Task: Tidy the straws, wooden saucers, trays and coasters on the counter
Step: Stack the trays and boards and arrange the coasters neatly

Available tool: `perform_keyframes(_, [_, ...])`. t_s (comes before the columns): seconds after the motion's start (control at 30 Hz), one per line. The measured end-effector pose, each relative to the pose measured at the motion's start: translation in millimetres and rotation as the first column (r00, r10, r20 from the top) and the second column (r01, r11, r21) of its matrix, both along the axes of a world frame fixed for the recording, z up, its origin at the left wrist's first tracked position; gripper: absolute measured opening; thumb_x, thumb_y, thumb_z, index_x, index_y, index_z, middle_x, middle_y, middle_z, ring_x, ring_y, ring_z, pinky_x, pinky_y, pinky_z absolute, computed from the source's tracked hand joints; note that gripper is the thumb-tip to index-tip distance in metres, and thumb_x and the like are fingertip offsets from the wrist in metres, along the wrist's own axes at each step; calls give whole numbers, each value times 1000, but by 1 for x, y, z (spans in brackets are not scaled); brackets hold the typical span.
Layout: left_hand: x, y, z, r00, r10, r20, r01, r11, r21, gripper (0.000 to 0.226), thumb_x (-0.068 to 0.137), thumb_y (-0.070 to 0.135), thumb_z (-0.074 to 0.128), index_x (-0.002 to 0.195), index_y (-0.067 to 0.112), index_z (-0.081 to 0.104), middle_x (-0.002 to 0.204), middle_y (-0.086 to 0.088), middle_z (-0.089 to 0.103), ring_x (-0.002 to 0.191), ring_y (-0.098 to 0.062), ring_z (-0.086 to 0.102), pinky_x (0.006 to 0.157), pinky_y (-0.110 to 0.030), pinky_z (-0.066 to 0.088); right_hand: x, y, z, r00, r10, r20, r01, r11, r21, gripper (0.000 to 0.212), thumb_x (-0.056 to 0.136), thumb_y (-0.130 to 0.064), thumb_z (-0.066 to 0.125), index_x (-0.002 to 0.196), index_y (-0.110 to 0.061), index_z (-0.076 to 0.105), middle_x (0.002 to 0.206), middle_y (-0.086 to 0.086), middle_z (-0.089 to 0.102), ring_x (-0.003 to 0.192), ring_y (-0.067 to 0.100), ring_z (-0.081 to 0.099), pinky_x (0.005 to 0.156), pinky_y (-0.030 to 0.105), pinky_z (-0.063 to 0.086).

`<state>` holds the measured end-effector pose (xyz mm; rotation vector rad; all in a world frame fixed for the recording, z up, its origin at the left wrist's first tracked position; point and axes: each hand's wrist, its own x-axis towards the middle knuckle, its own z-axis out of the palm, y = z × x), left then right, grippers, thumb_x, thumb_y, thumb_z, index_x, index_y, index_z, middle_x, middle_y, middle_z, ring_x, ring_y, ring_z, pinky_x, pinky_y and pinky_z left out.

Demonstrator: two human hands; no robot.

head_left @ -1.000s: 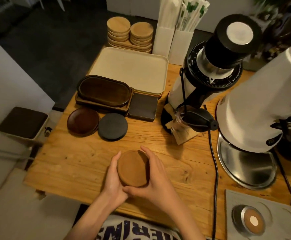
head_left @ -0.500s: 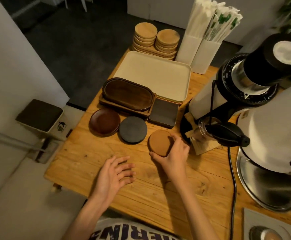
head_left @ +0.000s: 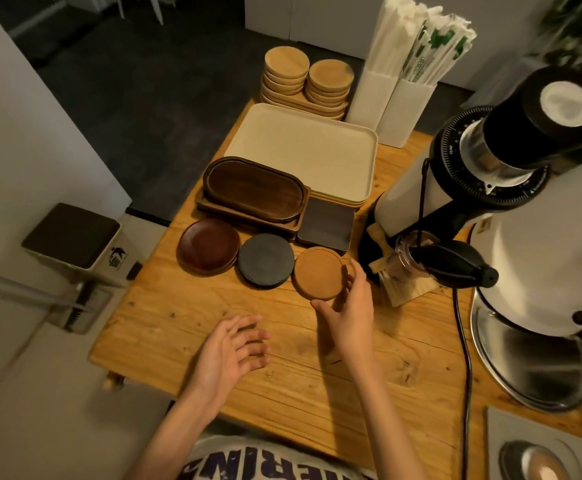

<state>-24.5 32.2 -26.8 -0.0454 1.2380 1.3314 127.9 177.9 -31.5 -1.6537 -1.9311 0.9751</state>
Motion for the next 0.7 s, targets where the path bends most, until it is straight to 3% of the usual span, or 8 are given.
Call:
perform_keyframes(0.23, [11,-2,1,997,-69,-42,68,997,-29,42,91,36,49,120,7,61,94,-17,72,77,-27,69,68,-39,56,5,-7,-6,1000,8,-12,-7,1000,25,94,76,-18,84,150,-25,27,150,0,40,138,14,40,114,37,37])
perform_keyframes(0.37, [23,-1,2,995,-96,30,97,995,-15,52,79,40,56,120,8,61,93,-16,72,70,-24,66,60,-36,55,34,-24,-4,999,35,-8,-35,999,30,69,87,-27,73,145,-27,36,139,-8,48,121,-3,40,102,19,37])
perform_keyframes(0.57, [53,9,4,975,-219,-33,219,976,-3,52,77,39,57,117,6,62,87,-14,69,69,-23,64,57,-33,54,92,-59,18,996,47,-78,-45,999,16,31,93,-21,64,124,-23,60,118,-11,63,109,0,59,94,29,54])
perform_keyframes(0.7, [79,17,7,935,-333,-126,332,943,-25,42,85,36,54,113,6,63,87,-14,69,72,-24,62,63,-37,51,126,-78,28,995,21,-96,-20,1000,3,23,95,-22,61,117,-28,62,110,-15,65,103,-7,59,89,16,50])
